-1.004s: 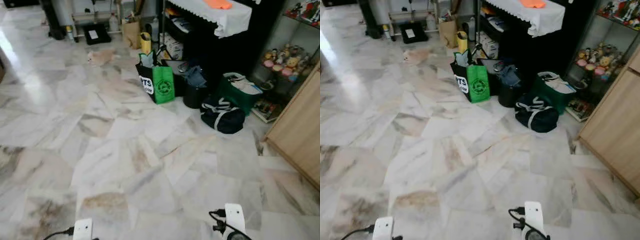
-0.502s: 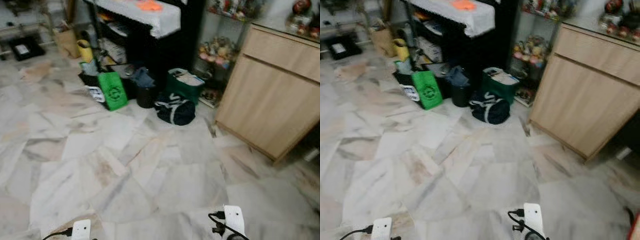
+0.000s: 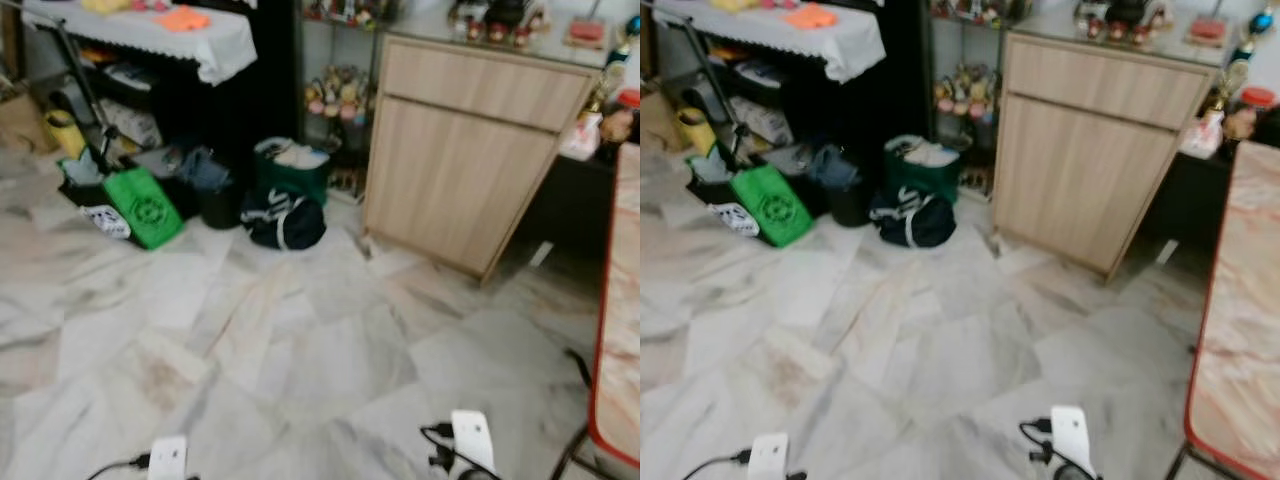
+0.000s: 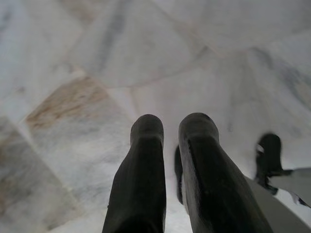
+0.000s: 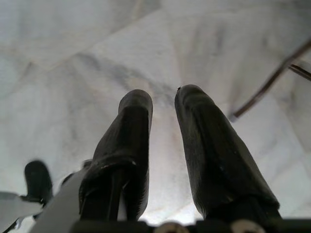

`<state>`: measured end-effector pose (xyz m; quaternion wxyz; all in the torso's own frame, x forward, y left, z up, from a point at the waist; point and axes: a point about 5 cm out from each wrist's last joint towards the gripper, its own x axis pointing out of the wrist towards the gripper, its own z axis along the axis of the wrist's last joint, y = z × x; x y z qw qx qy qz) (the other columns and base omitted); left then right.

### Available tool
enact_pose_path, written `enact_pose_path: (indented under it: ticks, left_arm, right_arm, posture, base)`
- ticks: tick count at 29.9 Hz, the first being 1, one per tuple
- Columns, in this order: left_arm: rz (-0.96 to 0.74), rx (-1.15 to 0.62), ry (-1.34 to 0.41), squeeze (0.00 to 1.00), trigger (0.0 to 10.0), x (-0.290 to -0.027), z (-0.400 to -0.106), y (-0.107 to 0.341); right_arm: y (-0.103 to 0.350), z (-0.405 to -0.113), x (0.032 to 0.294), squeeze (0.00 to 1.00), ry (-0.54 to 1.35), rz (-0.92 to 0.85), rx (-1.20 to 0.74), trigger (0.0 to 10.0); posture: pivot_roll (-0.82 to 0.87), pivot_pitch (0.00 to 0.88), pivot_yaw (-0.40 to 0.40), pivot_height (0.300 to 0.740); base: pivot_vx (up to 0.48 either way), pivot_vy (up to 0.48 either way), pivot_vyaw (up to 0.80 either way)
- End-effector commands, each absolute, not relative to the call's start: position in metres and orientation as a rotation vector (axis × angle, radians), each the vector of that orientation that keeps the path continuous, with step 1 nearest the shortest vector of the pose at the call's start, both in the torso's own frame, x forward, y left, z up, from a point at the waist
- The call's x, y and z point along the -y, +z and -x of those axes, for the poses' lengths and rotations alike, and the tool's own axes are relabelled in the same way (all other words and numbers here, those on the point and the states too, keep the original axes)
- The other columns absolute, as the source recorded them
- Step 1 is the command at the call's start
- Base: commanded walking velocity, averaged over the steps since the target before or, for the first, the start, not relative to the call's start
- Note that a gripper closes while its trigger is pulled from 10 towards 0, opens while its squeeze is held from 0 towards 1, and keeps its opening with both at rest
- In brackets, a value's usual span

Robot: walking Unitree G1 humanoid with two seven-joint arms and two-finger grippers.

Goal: Setting the table

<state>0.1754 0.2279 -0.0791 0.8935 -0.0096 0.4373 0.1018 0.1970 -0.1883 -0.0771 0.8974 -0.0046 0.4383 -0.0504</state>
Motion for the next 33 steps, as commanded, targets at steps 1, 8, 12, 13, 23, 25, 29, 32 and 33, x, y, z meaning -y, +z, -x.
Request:
enact_pose_path:
  ticks: [1,8,12,13,23,25,29,32,33]
  left_arm:
    - [-0.049,-0.907,0.154,0.0,10.0,-0.243,-0.186,-0.071]
    - [-0.067,-0.917,0.138,0.0,10.0,-0.242,-0.182,-0.073]
    - [-0.083,-0.922,0.118,0.0,10.0,-0.24,-0.181,-0.074]
    - [-0.092,-0.926,0.111,0.0,10.0,-0.239,-0.18,-0.074]
    - [-0.108,-0.954,0.093,0.0,10.0,-0.238,-0.173,-0.078]
    - [-0.107,-0.953,0.094,0.0,10.0,-0.238,-0.172,-0.078]
    - [-0.102,-0.949,0.098,0.0,10.0,-0.239,-0.172,-0.078]
    - [-0.107,-0.948,0.101,0.0,10.0,-0.241,-0.172,-0.078]
    - [-0.113,-0.945,0.096,0.0,10.0,-0.241,-0.173,-0.077]
  right_arm:
    - [-0.084,-0.183,0.195,0.0,-0.192,-0.243,-0.937,10.0]
    - [-0.089,-0.173,0.188,0.0,-0.191,-0.241,-0.959,10.0]
    - [-0.088,-0.174,0.194,0.0,-0.191,-0.229,-0.96,10.0]
    - [-0.088,-0.174,0.194,0.0,-0.191,-0.227,-0.961,10.0]
    - [-0.088,-0.172,0.198,0.0,-0.186,-0.226,-0.964,10.0]
    - [-0.088,-0.172,0.198,0.0,-0.188,-0.226,-0.966,10.0]
    - [-0.088,-0.171,0.198,0.0,-0.188,-0.227,-0.968,10.0]
    - [-0.089,-0.171,0.197,0.0,-0.192,-0.232,-0.968,10.0]
    - [-0.089,-0.171,0.197,0.0,-0.193,-0.235,-0.968,10.0]
  posture:
    - [-0.02,0.0,0.041,0.74]
    - [-0.02,0.0,0.035,0.74]
    - [-0.02,0.0,0.028,0.74]
    - [-0.01,0.0,0.027,0.74]
    - [-0.02,0.0,0.028,0.74]
    - [-0.02,0.0,0.028,0.74]
    - [-0.01,0.0,0.031,0.74]
    - [-0.01,0.0,0.035,0.74]
    - [-0.01,0.0,0.036,0.74]
  base:
    - [0.0,0.0,-0.74]
    - [0.0,0.0,-0.74]
    - [0.0,0.0,-0.74]
    - [0.0,-0.48,-0.74]
    - [0.0,-0.144,-0.74]
    - [0.0,0.0,-0.74]
    - [0.0,0.0,-0.74]
    - [0.0,0.0,-0.74]
    - [0.0,0.0,-0.74]
